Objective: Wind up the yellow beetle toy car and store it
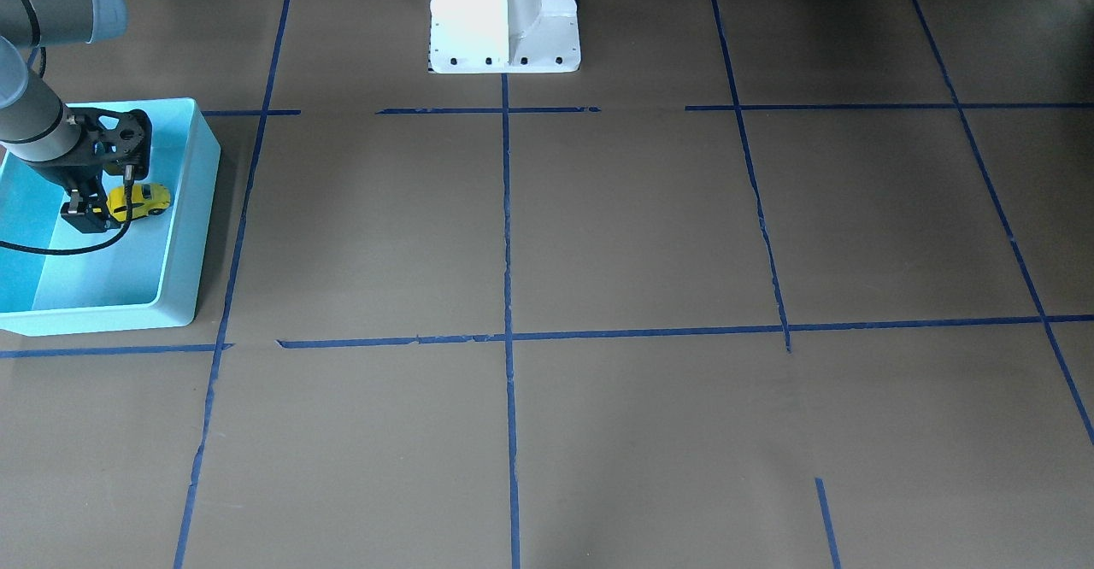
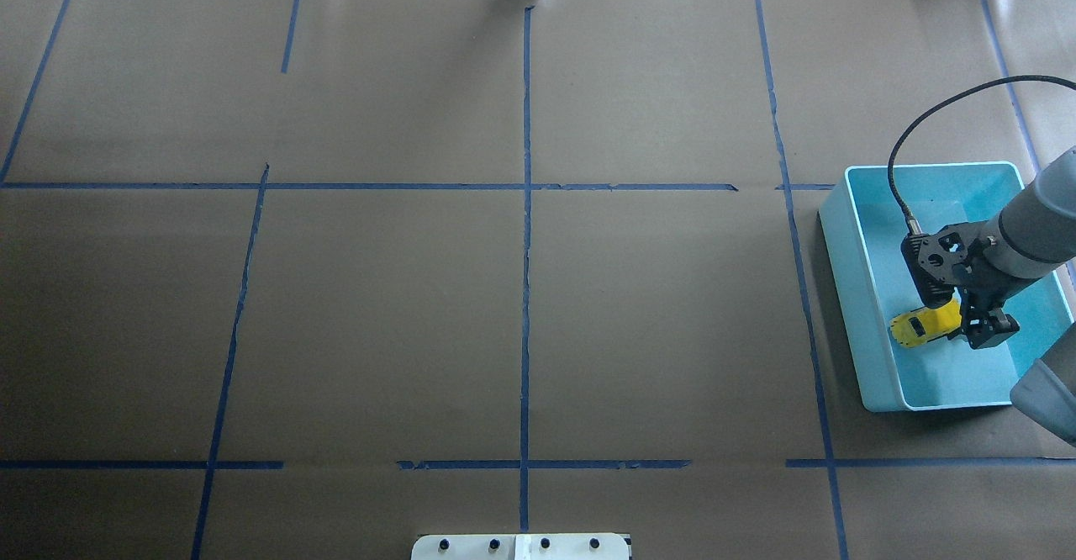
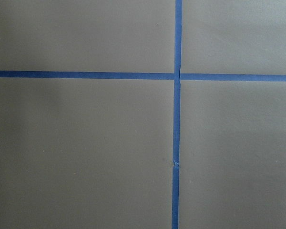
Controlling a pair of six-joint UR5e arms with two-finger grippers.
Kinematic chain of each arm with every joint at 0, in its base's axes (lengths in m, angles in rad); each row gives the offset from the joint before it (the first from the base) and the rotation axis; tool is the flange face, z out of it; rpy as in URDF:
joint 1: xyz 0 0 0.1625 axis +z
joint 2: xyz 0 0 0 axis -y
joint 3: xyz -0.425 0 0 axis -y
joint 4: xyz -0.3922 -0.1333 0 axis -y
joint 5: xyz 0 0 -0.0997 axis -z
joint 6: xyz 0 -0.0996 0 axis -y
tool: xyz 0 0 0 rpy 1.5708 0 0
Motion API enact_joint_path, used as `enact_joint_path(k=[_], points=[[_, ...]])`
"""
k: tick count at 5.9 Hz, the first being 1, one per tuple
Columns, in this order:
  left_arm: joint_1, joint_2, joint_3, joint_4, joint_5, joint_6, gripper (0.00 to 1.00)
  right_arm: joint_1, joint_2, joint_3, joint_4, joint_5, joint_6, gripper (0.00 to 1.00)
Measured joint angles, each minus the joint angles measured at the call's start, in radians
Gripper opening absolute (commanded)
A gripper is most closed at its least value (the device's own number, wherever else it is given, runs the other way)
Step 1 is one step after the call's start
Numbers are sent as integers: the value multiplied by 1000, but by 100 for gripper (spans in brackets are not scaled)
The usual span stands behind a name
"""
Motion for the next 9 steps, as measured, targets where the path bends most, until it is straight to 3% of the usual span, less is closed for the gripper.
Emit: enact_joint_path(k=[2, 5, 7, 9], points=[[1, -1, 0, 0, 0, 0, 100, 84, 0, 19, -4, 51, 12, 100], [3, -3, 1, -1, 0, 1, 100, 322, -9, -1, -52, 184, 5, 100], [3, -3, 2, -1, 0, 1, 100, 438, 8, -11, -100, 118, 1, 100], [3, -3, 2, -1, 0, 2, 100, 477, 25, -28, -111, 53, 9, 100]])
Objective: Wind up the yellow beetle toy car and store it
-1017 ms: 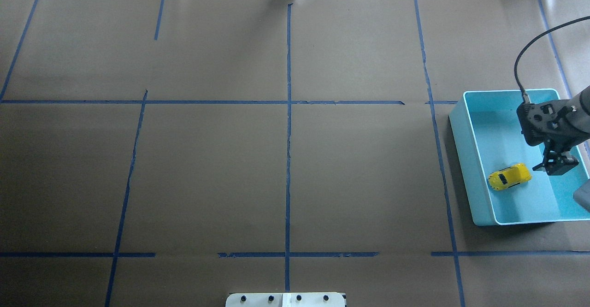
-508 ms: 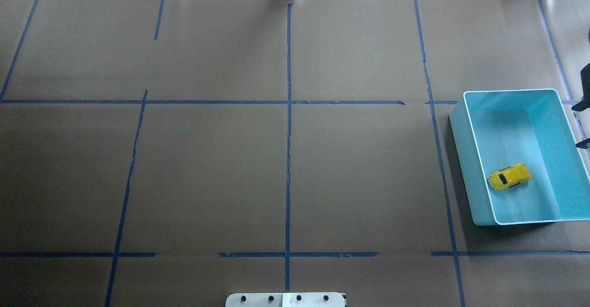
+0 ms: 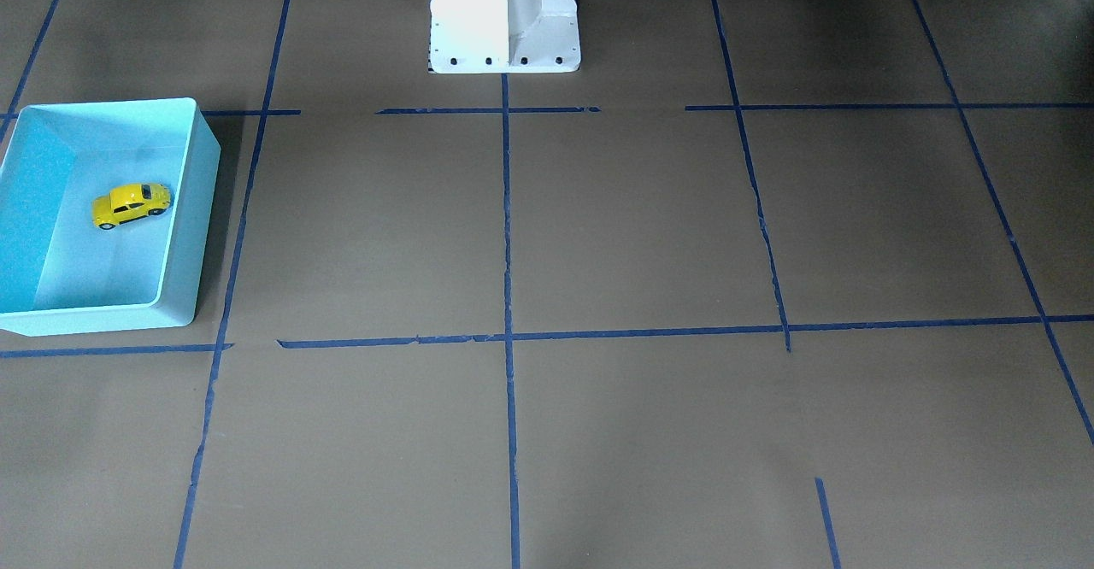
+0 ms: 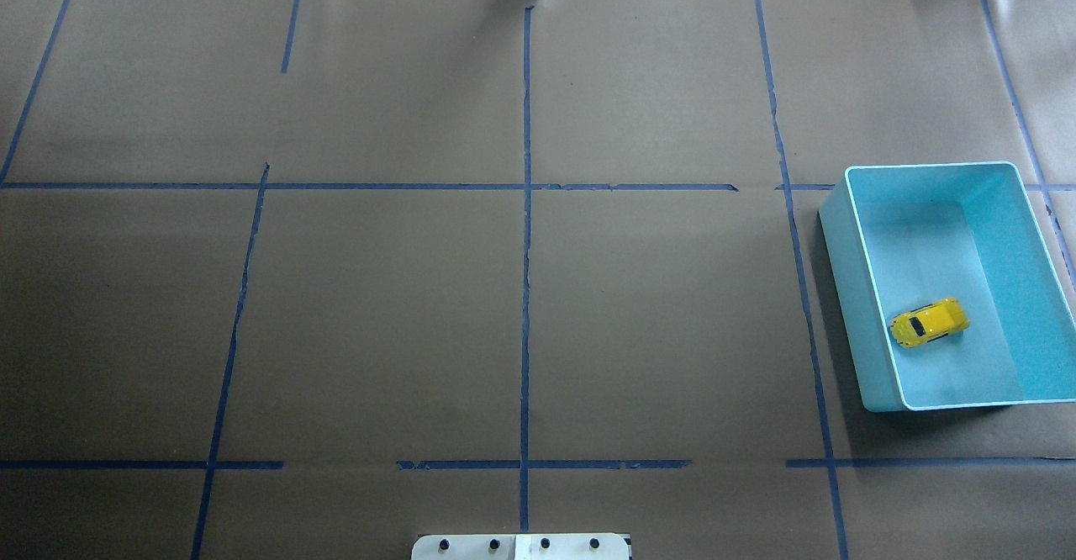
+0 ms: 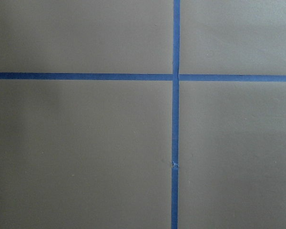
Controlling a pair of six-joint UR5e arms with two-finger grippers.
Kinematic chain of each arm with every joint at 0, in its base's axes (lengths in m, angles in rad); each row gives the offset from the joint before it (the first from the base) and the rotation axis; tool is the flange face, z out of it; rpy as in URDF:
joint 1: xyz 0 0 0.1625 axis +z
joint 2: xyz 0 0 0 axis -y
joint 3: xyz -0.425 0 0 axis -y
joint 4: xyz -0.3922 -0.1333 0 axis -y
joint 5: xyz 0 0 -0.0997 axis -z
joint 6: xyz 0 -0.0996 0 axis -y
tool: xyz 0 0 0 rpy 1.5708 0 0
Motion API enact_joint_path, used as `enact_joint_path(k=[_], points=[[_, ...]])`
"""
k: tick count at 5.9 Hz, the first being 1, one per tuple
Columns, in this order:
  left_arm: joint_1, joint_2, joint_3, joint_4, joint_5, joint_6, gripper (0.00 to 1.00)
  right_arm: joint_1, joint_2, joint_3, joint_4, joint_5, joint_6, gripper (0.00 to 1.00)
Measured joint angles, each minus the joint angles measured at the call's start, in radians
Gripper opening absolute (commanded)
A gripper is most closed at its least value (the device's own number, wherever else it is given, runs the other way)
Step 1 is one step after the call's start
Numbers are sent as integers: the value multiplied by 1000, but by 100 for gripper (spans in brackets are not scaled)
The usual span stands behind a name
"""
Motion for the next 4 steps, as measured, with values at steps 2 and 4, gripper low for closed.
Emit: enact_joint_path(k=[2, 4], points=[[1, -1, 0, 0, 0, -1, 100, 33, 25, -20, -2, -46, 4, 100], [2, -1, 0, 0, 0, 0, 100, 91, 14, -29, -7, -52, 41, 100]])
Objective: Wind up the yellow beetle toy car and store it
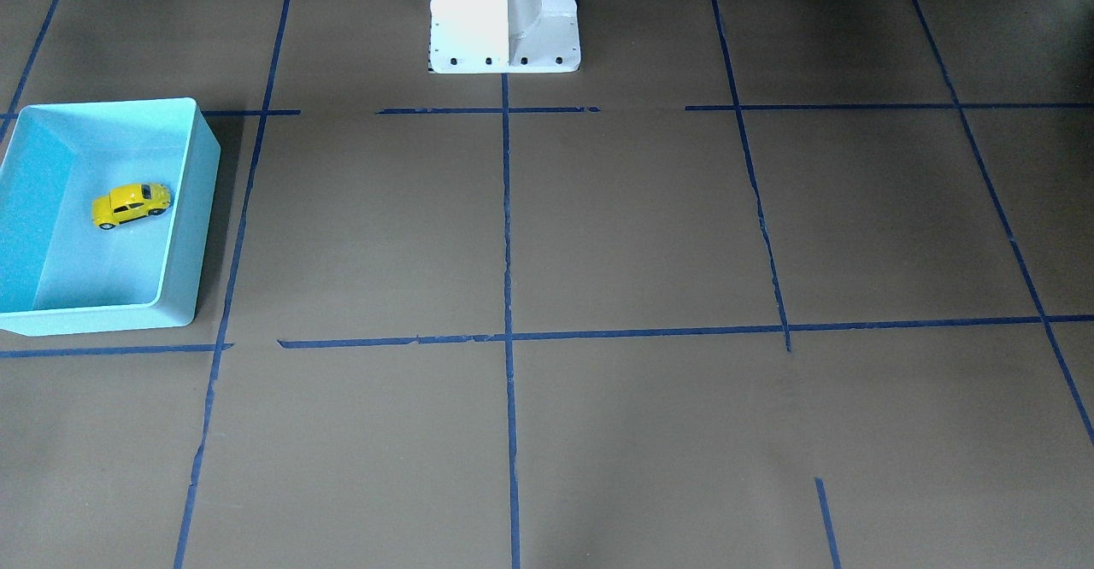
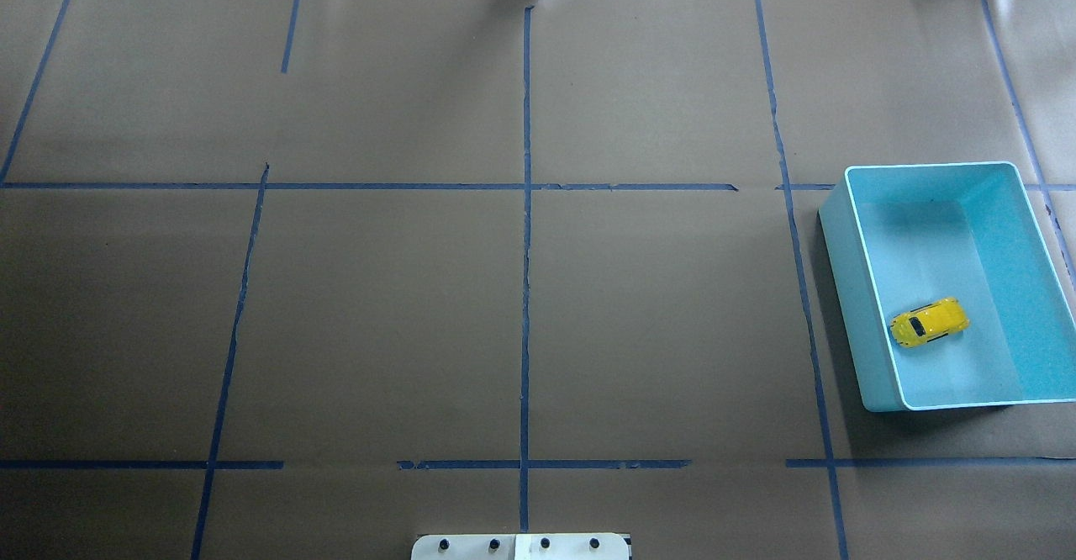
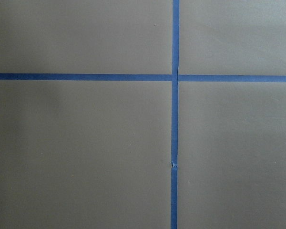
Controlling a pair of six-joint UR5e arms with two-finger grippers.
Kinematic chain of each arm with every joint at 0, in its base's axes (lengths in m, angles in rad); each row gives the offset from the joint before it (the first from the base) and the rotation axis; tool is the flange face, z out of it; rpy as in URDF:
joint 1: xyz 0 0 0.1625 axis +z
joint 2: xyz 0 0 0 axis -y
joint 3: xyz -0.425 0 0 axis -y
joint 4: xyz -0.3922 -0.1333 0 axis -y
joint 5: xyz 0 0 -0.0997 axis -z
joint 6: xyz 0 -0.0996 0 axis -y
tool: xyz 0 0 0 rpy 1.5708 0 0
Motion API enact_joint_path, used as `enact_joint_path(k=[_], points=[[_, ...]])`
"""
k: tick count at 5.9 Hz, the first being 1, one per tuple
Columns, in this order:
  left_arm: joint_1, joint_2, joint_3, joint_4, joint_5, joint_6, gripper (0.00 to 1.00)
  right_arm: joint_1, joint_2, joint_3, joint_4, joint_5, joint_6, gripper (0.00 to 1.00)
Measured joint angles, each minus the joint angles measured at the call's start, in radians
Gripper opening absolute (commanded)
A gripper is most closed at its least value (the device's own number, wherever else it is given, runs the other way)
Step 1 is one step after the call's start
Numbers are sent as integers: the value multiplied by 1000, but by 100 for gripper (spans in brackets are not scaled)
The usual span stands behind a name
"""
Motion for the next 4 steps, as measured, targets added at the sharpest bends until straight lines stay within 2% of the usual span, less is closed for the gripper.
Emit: enact_joint_path(k=[1, 4], points=[[0, 0, 0, 0, 0, 0, 100, 54, -26, -3, -23, 26, 100, 100], [0, 0, 0, 0, 0, 0, 100, 204, -60, -6, -258, 173, 550, 100]])
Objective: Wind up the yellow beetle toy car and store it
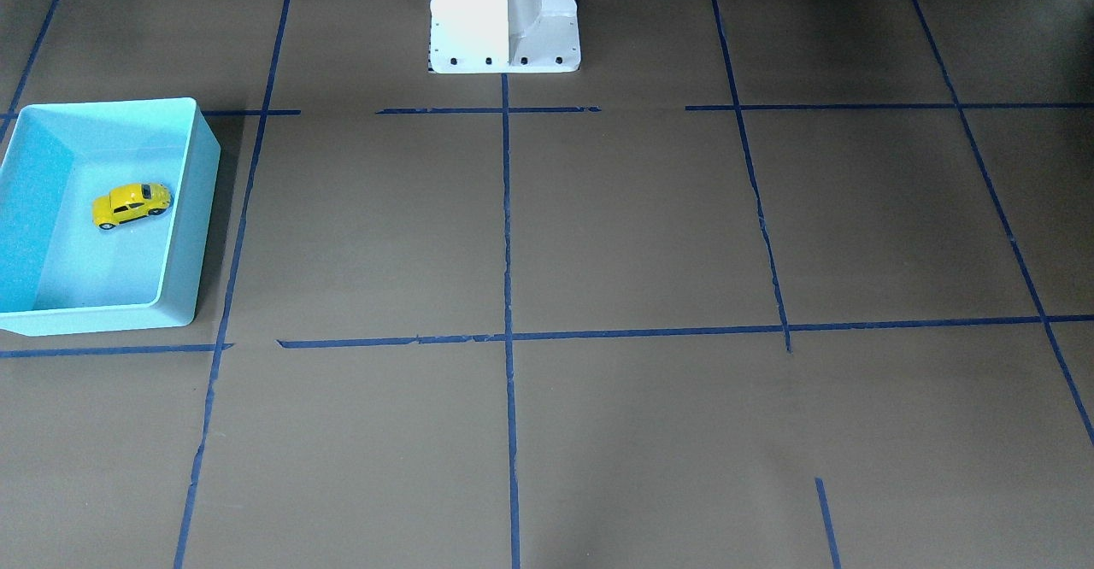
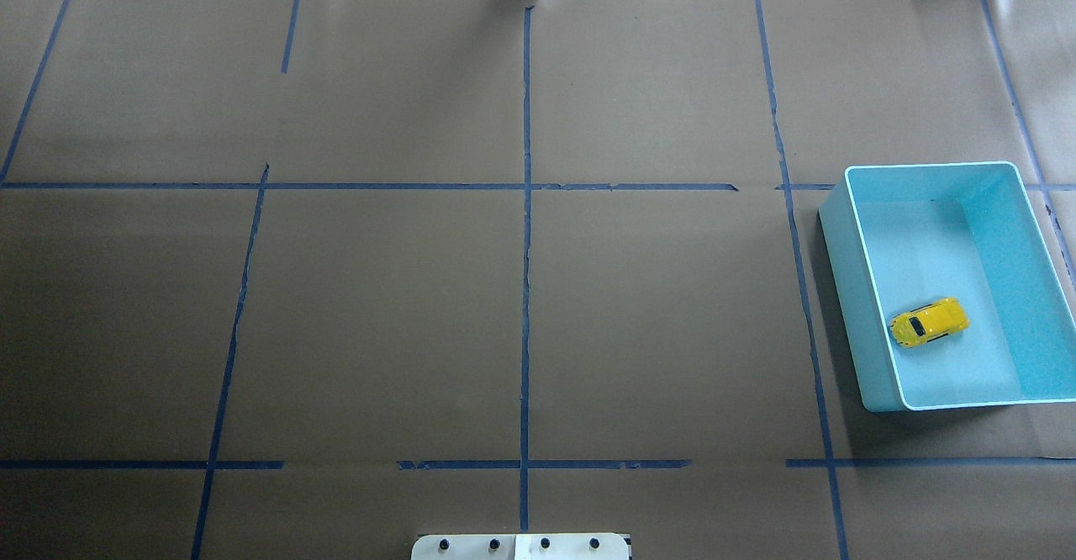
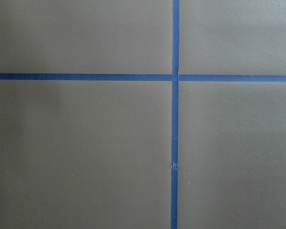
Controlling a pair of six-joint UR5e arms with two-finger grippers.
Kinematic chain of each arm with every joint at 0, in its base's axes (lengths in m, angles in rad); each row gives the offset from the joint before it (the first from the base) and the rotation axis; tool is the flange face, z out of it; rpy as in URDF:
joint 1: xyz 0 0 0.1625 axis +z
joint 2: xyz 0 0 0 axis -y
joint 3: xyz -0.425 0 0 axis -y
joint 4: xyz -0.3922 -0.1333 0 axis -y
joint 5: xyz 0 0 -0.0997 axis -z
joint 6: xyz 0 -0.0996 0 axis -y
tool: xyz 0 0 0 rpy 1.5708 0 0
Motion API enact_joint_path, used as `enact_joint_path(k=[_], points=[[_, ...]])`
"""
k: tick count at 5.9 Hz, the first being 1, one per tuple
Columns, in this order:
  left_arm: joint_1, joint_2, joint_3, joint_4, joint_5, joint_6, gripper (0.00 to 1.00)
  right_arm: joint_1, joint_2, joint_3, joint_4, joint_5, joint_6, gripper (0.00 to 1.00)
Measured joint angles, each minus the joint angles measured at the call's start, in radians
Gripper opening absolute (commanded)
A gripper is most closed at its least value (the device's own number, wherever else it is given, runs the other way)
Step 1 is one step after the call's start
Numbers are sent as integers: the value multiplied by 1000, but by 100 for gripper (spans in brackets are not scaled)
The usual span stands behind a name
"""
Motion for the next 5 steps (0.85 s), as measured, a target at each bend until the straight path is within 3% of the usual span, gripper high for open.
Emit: enact_joint_path(k=[2, 3, 5], points=[[0, 0, 0, 0, 0, -1, 100, 26, -3, 1, -77, 84, 270, 100], [0, 0, 0, 0, 0, -1, 100, 28, -7, -8, -46, 92, 336, 100], [2, -2, 0, -1, 0, -1, 100, 29, -24, -102, 173, 91, 364, 100]])
